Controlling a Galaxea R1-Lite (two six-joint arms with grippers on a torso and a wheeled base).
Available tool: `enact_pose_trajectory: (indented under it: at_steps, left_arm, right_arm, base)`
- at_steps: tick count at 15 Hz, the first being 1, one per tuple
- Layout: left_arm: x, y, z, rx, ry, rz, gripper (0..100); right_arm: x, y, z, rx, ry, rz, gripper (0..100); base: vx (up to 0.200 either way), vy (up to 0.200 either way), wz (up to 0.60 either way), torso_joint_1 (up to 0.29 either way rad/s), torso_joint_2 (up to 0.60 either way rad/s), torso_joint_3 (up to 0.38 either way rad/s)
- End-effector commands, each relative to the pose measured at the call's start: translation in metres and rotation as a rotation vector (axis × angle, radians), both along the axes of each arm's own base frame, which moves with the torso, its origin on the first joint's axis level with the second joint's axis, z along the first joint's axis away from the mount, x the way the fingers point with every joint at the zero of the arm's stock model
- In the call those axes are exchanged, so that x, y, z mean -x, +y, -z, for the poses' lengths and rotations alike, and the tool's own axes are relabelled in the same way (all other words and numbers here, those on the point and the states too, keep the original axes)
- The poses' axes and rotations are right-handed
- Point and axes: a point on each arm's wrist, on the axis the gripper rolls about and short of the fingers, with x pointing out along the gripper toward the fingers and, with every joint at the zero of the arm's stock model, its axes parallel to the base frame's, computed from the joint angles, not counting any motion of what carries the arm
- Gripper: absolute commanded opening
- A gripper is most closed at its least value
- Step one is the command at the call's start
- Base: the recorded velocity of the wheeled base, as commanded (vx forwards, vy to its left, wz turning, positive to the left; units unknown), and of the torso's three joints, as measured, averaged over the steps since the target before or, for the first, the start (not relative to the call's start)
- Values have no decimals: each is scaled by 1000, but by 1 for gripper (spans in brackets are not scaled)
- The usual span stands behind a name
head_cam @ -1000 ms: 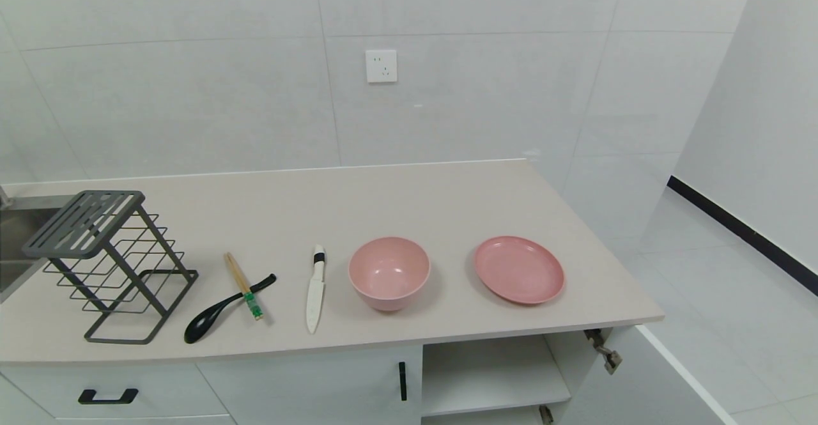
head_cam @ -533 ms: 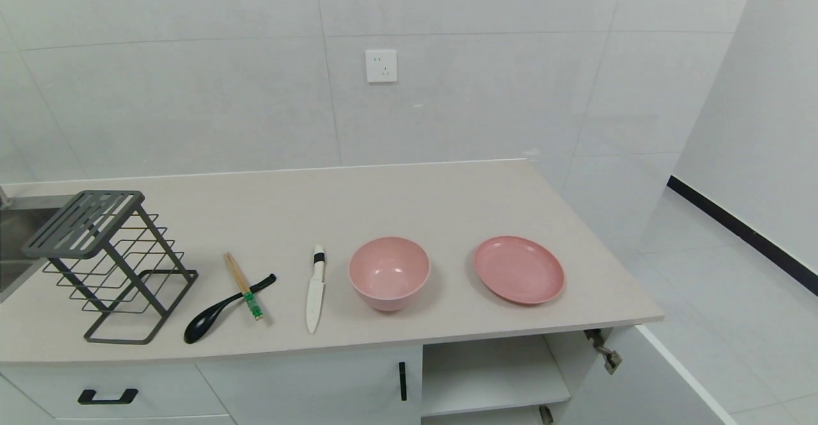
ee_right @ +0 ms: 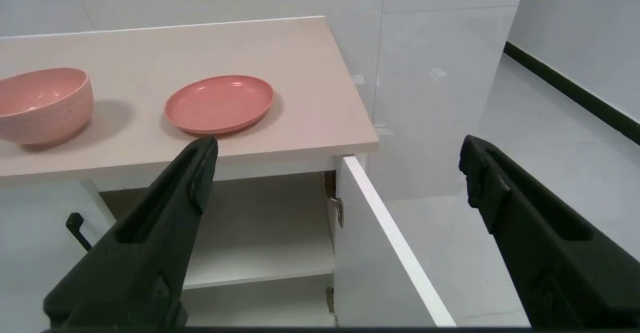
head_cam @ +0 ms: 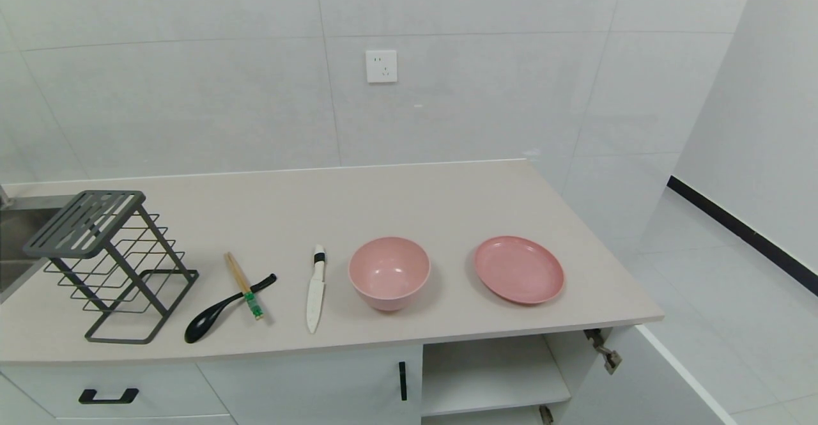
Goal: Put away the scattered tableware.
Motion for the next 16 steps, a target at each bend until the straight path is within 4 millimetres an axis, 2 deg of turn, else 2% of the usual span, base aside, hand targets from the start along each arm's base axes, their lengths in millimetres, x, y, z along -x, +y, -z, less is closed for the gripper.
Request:
enact_pose_trajectory:
  at_steps: [1,5,11,13,16]
  left_arm:
    - [-46,-6,-5,24,265,187,100]
    - [-76,-13,-21,35,370,203,100]
    - [-158,-34,-10,11,506,224,100]
    - [-174,-43,0,-3,556,248,100]
    - [-194,-49,2,-10,597,249,100]
  right_arm:
    - [0,0,0,-1,0,0,100]
    - [0,0,0,-1,0,0,100]
    - [0,0,0,-1,0,0,100]
    - [0,0,0,-1,0,0,100]
    - [0,0,0,0,0,0,100]
  base:
    - [0,0,0,0,0,0]
    - [0,0,0,0,0,0]
    - [0,0,0,0,0,0]
    - [0,0,0,0,0,0]
    - [0,0,0,0,0,0]
